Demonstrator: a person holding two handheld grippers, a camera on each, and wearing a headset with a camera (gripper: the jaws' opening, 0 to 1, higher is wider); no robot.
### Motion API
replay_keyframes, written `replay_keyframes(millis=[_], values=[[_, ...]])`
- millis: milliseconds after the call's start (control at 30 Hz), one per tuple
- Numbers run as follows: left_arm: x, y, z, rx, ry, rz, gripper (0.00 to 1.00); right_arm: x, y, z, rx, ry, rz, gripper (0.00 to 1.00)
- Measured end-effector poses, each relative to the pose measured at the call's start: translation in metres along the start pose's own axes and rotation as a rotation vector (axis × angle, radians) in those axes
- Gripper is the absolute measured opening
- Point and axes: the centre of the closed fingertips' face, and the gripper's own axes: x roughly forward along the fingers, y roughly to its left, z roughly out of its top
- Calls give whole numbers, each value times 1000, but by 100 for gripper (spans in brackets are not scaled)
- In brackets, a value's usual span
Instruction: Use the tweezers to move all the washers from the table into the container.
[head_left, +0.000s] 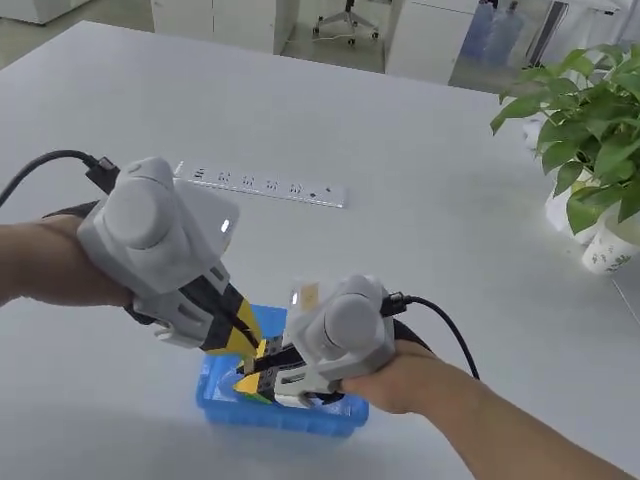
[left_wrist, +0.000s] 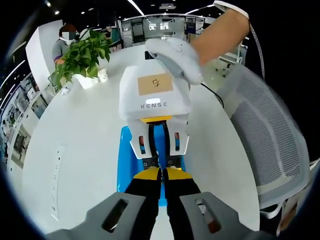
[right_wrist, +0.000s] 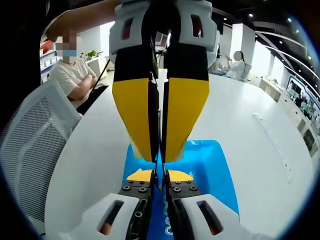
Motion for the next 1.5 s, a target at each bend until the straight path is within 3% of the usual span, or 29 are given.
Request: replay_keyframes(millis=[867, 1500], values=[[4, 0, -2, -8, 2, -15, 6, 1, 1, -3, -12, 18, 10, 11], [-12, -1, 13, 17, 2, 8, 6, -15, -1, 12, -23, -19, -29, 10]])
